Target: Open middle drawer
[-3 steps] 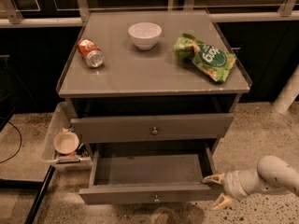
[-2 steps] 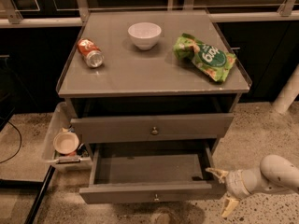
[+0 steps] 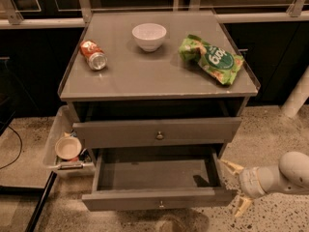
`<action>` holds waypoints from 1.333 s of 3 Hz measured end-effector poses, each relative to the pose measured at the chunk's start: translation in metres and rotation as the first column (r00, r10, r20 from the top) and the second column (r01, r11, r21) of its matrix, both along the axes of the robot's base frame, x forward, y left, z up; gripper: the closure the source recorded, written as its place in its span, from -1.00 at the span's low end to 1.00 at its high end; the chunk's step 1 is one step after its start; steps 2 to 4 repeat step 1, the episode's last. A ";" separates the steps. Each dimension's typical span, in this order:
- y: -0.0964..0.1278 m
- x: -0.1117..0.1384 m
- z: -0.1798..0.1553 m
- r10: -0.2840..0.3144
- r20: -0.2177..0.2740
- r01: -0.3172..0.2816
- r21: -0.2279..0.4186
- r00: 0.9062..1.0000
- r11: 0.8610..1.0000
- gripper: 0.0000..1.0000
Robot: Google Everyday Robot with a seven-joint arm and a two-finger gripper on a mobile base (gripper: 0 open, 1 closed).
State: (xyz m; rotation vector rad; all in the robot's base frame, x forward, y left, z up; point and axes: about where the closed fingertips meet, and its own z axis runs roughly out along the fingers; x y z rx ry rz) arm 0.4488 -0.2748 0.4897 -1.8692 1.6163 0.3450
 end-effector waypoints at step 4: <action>0.000 0.000 0.002 0.001 0.003 -0.001 -0.002 1.000 1.000 -1.00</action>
Offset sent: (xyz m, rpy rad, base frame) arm 0.0000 0.0000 0.0000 0.0000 0.0000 0.0000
